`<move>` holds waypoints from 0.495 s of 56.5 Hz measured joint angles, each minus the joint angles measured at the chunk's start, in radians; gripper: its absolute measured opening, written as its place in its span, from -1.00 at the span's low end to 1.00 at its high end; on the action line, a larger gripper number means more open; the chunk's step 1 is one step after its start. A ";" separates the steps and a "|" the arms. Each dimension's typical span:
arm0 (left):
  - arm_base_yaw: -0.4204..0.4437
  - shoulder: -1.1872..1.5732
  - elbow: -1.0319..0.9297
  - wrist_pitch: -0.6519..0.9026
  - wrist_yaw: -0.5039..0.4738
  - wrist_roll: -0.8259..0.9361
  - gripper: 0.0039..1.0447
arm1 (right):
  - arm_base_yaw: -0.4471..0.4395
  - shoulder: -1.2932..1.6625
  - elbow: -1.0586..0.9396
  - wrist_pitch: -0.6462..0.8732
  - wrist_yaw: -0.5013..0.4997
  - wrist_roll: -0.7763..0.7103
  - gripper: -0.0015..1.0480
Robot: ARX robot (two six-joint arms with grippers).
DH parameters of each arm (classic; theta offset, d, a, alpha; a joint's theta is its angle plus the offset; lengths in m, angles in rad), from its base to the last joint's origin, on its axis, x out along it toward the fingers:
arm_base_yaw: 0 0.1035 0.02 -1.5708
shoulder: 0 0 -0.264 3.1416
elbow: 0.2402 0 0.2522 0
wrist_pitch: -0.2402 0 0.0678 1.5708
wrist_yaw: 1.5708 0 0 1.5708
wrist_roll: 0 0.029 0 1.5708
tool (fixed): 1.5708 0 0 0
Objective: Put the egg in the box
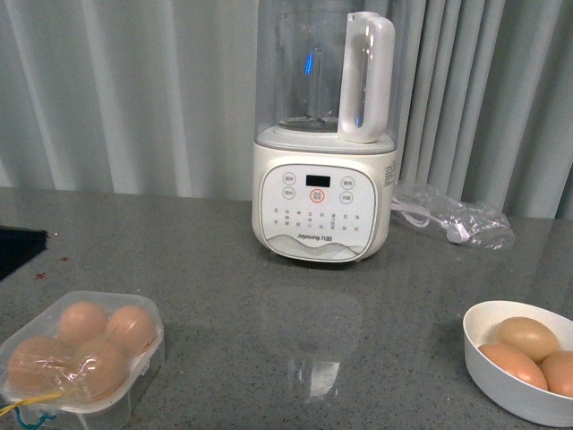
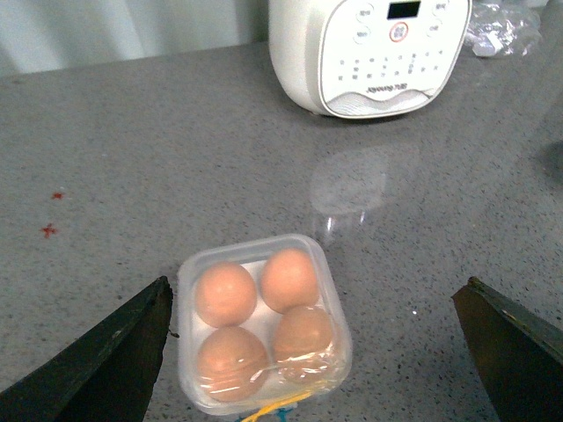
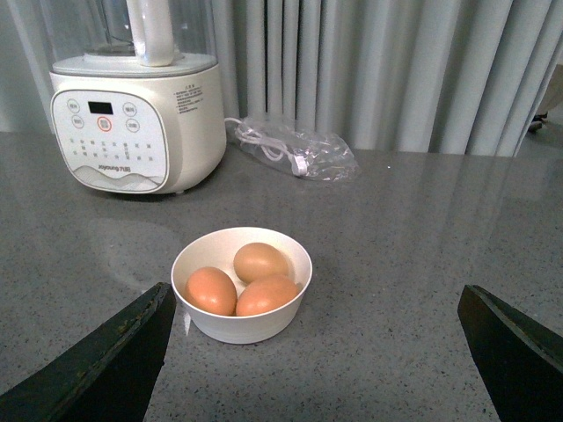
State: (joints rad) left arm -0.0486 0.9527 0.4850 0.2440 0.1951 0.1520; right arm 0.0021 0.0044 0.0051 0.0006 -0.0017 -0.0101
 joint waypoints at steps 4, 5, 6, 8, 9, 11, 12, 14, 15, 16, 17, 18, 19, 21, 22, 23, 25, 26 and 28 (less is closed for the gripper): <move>0.038 -0.027 0.004 -0.021 0.014 0.005 0.87 | 0.000 0.000 0.000 0.000 0.000 0.000 0.86; 0.051 -0.035 0.006 -0.028 0.016 0.005 0.87 | 0.000 0.000 0.000 0.000 0.000 0.000 0.86; 0.064 -0.045 0.008 -0.035 0.021 0.005 0.87 | 0.000 0.000 0.000 0.000 0.000 0.000 0.86; 0.085 -0.059 0.011 -0.048 0.027 0.005 0.87 | 0.000 0.000 0.000 0.000 0.000 0.000 0.86; 0.099 -0.068 0.013 -0.057 0.035 0.006 0.87 | 0.000 0.000 0.000 0.000 0.000 0.000 0.86; 0.120 -0.082 0.016 -0.072 0.040 0.006 0.87 | 0.000 0.000 0.000 0.000 0.000 0.000 0.86; 0.134 -0.091 0.018 -0.082 0.043 0.005 0.87 | 0.000 0.000 0.000 0.000 0.000 0.000 0.86; 0.156 -0.106 0.023 -0.098 0.050 0.005 0.87 | 0.000 0.000 0.000 0.000 0.000 0.000 0.86; 0.172 -0.116 0.026 -0.108 0.058 0.004 0.87 | 0.000 0.000 0.000 0.000 0.000 0.000 0.86; 0.179 -0.122 0.027 -0.113 0.062 0.004 0.87 | 0.000 0.000 0.000 0.000 0.000 0.000 0.86; 0.195 -0.134 0.029 -0.124 0.071 0.005 0.87 | 0.000 0.000 0.000 0.000 0.000 0.000 0.86; 0.209 -0.146 0.031 -0.135 0.078 0.005 0.87 | 0.000 0.000 0.000 0.000 0.000 0.000 0.86; 0.217 -0.153 0.031 -0.142 0.079 0.005 0.87 | 0.000 0.000 0.000 0.000 0.000 0.000 0.86; 0.249 -0.180 0.033 -0.164 0.102 0.006 0.87 | 0.000 0.000 0.000 0.000 0.000 0.000 0.86; 0.256 -0.187 0.033 -0.176 0.110 0.006 0.87 | 0.000 0.000 0.000 0.000 0.000 0.000 0.86; 0.273 -0.201 0.034 -0.193 0.122 0.008 0.87 | 0.000 0.000 0.000 0.000 0.000 0.000 0.86; 0.297 -0.224 0.034 -0.219 0.139 0.011 0.87 | 0.000 0.000 0.000 0.000 0.000 0.000 0.86; 0.312 -0.240 0.034 -0.237 0.151 0.013 0.87 | 0.000 0.000 0.000 0.000 0.000 0.000 0.86; 0.335 -0.265 0.034 -0.263 0.166 0.018 0.87 | 0.000 0.000 0.000 0.000 0.000 0.000 0.86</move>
State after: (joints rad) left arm 0.2867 0.6876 0.5186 -0.0193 0.3607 0.1699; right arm 0.0021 0.0044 0.0051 0.0006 -0.0017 -0.0097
